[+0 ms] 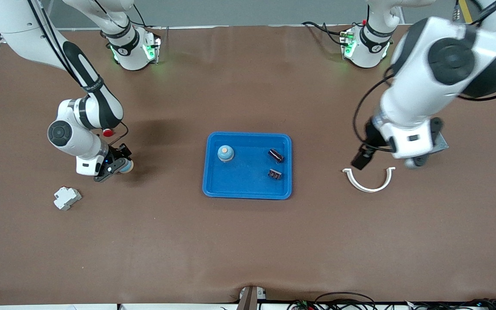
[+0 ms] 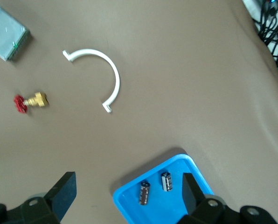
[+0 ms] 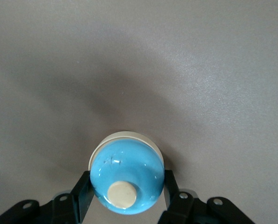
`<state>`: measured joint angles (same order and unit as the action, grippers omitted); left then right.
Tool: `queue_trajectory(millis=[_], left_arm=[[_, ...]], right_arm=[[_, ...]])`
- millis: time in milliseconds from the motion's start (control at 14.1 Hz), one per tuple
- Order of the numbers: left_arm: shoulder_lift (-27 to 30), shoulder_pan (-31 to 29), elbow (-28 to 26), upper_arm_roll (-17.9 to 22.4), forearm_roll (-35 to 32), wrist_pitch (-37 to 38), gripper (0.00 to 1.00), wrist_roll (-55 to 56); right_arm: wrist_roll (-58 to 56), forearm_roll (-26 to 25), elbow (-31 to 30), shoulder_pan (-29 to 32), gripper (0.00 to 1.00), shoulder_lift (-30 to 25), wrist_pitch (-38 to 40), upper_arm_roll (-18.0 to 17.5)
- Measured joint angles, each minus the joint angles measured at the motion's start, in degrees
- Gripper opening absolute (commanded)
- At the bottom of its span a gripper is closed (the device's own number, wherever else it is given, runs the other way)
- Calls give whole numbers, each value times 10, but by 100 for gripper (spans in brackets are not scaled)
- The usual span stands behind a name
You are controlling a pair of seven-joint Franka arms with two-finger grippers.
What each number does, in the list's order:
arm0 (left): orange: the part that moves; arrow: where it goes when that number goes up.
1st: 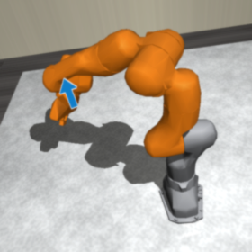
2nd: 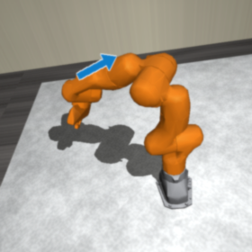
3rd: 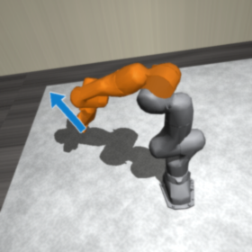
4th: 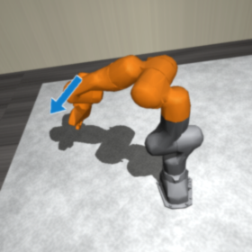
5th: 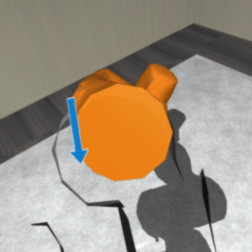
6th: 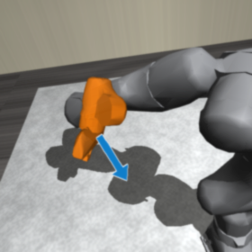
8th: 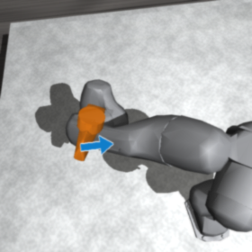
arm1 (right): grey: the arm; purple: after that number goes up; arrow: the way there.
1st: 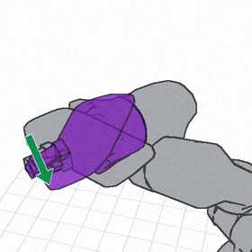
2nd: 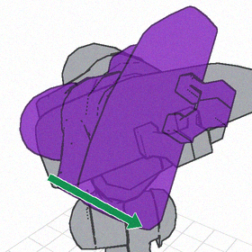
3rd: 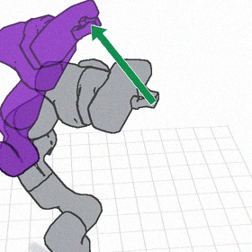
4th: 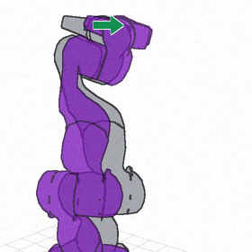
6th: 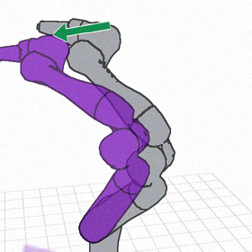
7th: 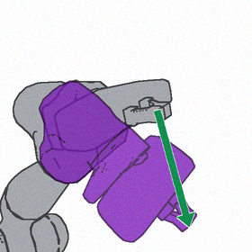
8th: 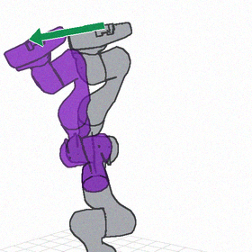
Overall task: Place electrolytic capacitor and blue bell in tray
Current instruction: 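Lift the second bell with the right gripper while the left gripper withdraws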
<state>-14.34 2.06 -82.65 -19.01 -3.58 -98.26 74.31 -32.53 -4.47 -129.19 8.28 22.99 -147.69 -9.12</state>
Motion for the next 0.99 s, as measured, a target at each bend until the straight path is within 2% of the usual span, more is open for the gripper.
queue_trajectory(millis=[283,495,636,848,990], left_arm=[[3,-65,26,1,8,41,100,-141],[3,-77,31,1,8,97,100,-220],[3,-76,31,1,8,111,100,-253],[3,-76,31,2,-13,114,100,-279],[5,-77,32,3,-34,114,100,-300]], right_arm=[[1,0,5,0,13,1,5,-1],[25,0,22,0,13,-2,50,-5],[89,0,39,-10,13,-16,98,-15],[225,1,72,-66,13,-50,179,-24],[299,21,107,-101,13,-60,232,-26]])
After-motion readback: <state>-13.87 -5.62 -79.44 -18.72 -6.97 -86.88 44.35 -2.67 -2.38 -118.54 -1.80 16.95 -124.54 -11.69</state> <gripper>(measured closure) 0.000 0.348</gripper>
